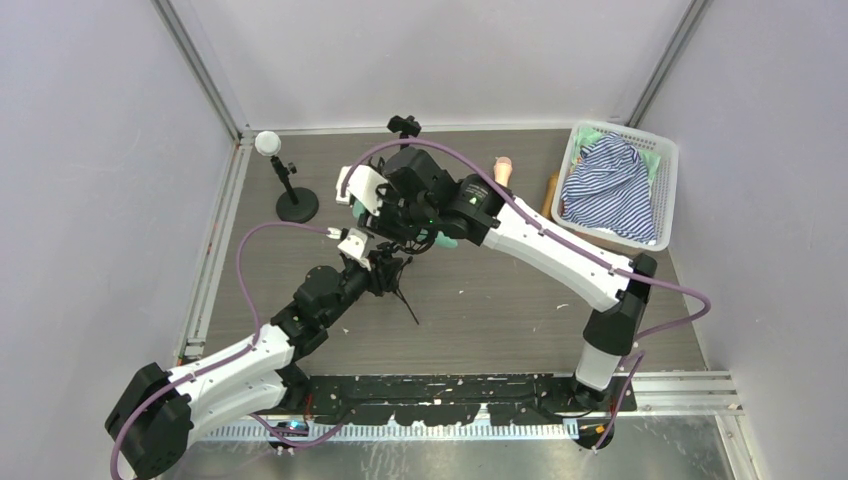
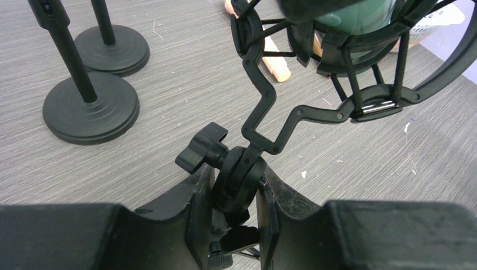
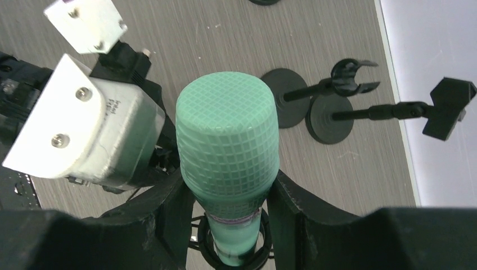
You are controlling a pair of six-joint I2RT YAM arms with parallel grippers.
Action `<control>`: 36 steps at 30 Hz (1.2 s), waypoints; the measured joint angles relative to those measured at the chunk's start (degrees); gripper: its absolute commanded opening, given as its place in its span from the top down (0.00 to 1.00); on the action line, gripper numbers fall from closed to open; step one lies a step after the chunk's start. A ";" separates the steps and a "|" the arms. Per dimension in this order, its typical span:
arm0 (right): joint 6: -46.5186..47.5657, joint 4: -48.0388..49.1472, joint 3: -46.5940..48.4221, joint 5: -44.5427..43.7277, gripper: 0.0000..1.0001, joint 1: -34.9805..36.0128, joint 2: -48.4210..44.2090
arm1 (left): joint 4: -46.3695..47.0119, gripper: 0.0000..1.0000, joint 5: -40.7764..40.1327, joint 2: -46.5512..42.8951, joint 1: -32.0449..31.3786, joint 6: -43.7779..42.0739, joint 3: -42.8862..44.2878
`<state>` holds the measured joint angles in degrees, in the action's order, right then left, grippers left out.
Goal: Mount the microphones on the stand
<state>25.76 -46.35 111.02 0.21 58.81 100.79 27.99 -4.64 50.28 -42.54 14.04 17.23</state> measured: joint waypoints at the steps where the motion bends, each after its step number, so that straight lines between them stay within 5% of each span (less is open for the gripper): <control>1: -0.17 0.11 -0.70 -0.66 0.86 0.00 -0.42 | 0.00 1.00 0.00 0.00 0.00 0.00 0.00; 9: -2.62 2.64 -5.84 -4.81 0.55 0.02 -3.30 | 0.02 1.00 -0.02 -0.02 0.00 0.02 0.00; 17: -4.63 3.93 -7.87 -5.86 0.36 0.07 -5.86 | 0.02 1.00 -0.07 -0.04 0.02 0.07 0.00; 28: -6.54 4.66 -8.28 -3.08 0.25 0.13 -11.87 | 0.09 1.00 -0.13 0.44 -0.04 0.09 0.00; 36: -8.63 8.31 -17.79 -3.13 0.25 0.13 -21.51 | 0.02 1.00 -3.43 0.35 -0.17 1.44 0.00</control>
<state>17.12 -38.04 93.23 -2.92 58.94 79.29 28.01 -8.08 50.63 -42.72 15.49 17.23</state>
